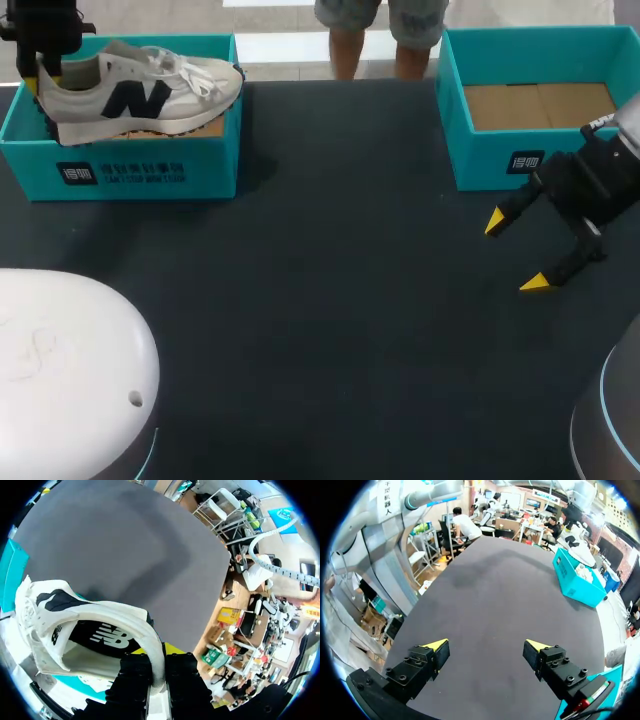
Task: Take the shoe out of the shoebox, open the shoe tongue, remove and reinsert the insole, then place the shoe into the shoebox
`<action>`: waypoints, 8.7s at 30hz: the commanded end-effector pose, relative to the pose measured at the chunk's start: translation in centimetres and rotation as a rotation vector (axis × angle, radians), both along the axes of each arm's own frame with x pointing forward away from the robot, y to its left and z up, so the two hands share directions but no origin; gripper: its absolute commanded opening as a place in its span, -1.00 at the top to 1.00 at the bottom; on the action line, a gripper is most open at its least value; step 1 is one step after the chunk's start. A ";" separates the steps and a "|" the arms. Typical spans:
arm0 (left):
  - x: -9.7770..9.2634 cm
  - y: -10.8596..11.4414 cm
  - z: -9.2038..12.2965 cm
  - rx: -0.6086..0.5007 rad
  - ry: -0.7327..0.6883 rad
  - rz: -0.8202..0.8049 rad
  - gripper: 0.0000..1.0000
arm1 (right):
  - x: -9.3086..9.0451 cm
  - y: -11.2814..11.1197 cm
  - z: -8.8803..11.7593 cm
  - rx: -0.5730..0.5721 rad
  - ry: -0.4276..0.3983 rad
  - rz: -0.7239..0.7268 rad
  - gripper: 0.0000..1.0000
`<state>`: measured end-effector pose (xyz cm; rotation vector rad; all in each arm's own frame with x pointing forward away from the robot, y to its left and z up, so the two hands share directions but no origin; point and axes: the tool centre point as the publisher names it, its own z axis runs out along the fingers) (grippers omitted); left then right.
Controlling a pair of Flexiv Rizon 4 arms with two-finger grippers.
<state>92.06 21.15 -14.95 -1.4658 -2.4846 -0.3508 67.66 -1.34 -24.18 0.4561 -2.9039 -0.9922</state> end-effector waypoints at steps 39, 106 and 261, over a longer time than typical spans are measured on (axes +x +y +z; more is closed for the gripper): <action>-14.1 -16.7 -1.4 -0.022 -0.043 -0.036 1.00 | 0.0 0.0 -0.1 -0.002 0.000 -0.001 -1.00; -24.0 -32.8 -8.0 -0.040 -0.020 -0.060 1.00 | 0.0 0.0 -0.1 -0.002 0.000 -0.001 -1.00; -27.8 -29.1 -19.9 -1.305 0.307 1.047 -1.00 | 0.0 0.0 -0.1 -0.002 0.000 -0.001 -1.00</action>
